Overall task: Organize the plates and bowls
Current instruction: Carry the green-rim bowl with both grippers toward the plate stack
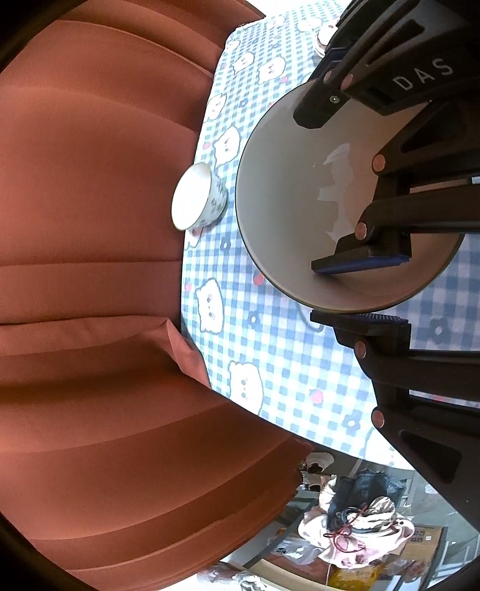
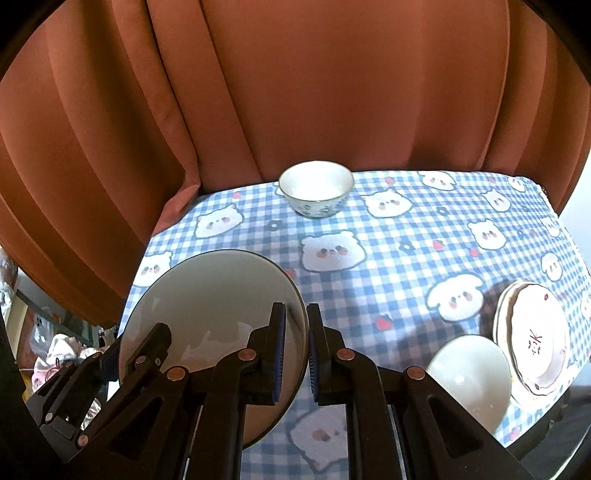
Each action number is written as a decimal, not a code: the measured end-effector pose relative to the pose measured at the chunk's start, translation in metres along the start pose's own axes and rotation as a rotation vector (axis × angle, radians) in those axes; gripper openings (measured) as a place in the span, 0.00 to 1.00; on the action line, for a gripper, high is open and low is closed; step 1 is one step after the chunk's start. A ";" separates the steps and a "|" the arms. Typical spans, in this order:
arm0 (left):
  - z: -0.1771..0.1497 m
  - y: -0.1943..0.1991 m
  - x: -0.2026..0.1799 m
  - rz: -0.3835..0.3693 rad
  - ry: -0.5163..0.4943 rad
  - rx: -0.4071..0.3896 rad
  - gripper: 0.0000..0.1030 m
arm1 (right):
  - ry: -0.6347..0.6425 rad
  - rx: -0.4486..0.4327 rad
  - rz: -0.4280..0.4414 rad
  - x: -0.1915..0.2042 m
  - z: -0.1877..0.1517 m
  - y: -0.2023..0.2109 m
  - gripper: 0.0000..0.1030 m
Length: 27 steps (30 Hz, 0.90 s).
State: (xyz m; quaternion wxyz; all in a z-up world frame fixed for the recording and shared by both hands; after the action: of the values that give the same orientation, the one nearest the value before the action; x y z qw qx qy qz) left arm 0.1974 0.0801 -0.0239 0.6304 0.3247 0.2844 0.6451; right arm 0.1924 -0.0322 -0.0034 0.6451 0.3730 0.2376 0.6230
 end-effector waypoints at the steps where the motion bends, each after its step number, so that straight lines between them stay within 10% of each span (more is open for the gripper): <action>1: -0.003 0.003 -0.004 0.002 0.002 -0.002 0.16 | 0.002 -0.003 0.002 -0.004 0.000 0.002 0.14; 27: -0.040 0.019 -0.150 0.002 0.000 0.039 0.17 | 0.046 0.012 0.014 -0.150 -0.012 0.020 0.14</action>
State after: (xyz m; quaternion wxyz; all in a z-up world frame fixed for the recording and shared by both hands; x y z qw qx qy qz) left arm 0.1538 -0.0685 -0.0435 0.6235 0.3371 0.2966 0.6400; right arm 0.1542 -0.1781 -0.0191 0.6329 0.3642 0.2534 0.6345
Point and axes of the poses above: each gripper's, at about its wrist camera, not at the fingertips, and y roughly against the way its jaws point, x to its left, z to its top, the point moved 5 cm from there along -y, roughly the way its jaws point, and after that the axes turned 5 degrees about -y, right-handed, at the moved point
